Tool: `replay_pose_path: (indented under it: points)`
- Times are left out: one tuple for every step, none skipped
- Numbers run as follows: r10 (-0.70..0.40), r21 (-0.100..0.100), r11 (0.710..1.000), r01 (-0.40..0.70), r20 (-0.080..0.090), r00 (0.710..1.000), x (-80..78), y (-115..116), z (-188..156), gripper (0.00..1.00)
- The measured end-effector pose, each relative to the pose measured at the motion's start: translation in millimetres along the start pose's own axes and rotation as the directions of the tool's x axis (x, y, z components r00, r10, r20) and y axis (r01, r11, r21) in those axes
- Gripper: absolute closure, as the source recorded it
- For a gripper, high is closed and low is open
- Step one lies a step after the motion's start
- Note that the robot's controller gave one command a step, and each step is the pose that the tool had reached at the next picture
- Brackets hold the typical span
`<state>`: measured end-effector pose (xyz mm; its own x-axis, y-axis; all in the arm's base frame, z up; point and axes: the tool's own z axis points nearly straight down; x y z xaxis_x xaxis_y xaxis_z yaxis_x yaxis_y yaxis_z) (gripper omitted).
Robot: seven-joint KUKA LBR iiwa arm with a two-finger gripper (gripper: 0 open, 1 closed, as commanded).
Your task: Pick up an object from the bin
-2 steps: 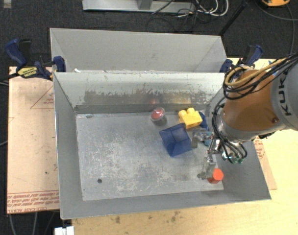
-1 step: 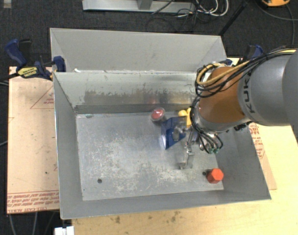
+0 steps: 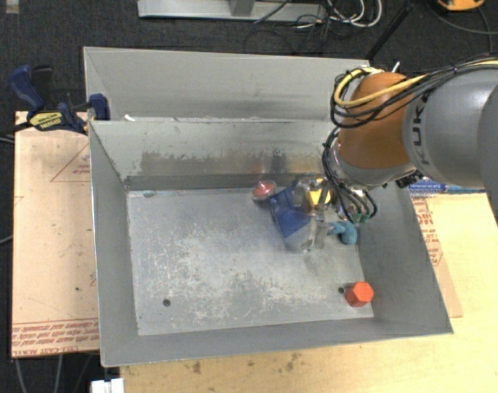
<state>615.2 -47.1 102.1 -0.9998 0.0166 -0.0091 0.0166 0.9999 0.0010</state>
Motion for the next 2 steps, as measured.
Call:
replay_pose_path:
  points:
    - [0.061,0.000,0.998,-0.061,-0.008,0.998,9.2,3,-1,0.00]
    - [0.286,0.001,0.958,-0.286,-0.008,0.958,14.1,5,32,0.00]
